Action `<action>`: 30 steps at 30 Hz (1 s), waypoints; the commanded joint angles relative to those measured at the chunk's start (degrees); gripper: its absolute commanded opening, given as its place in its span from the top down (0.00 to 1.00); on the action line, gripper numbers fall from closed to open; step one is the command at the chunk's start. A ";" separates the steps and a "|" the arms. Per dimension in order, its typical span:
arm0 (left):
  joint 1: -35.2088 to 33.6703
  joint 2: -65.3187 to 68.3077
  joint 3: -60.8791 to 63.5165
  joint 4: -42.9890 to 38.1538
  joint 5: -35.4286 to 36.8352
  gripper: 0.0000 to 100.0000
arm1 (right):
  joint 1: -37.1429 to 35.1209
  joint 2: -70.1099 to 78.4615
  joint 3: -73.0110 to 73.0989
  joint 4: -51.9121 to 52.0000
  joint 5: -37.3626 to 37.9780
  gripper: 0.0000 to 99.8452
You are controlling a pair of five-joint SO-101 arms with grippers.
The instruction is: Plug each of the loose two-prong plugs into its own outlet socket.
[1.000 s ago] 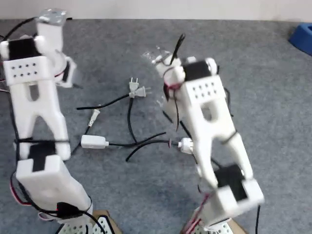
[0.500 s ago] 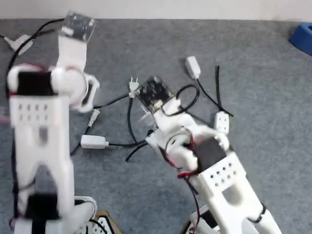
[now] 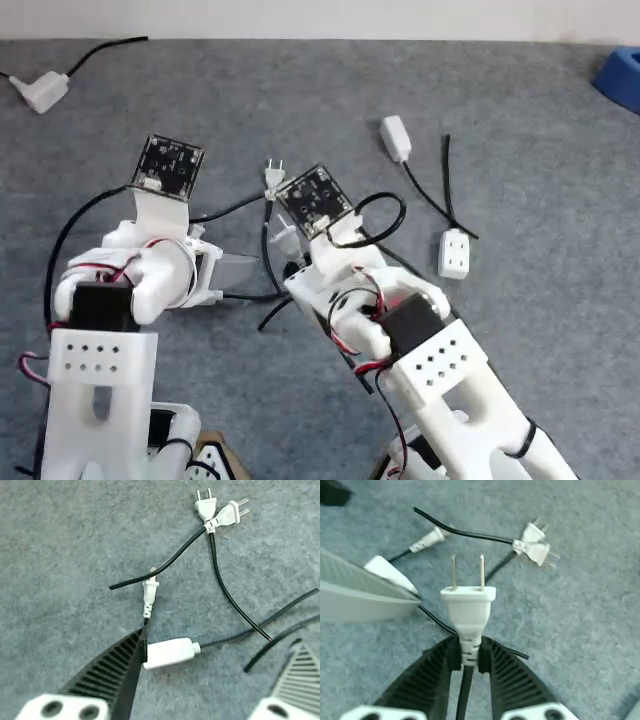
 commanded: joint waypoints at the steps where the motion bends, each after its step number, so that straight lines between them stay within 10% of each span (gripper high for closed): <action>1: 1.54 -2.24 1.19 -4.40 2.02 0.58 | -2.24 -1.54 2.24 -3.30 -0.70 0.99; 30: 4.70 -2.42 -1.27 -2.64 2.64 0.58 | -1.98 -1.45 8.84 -7.25 -0.70 0.99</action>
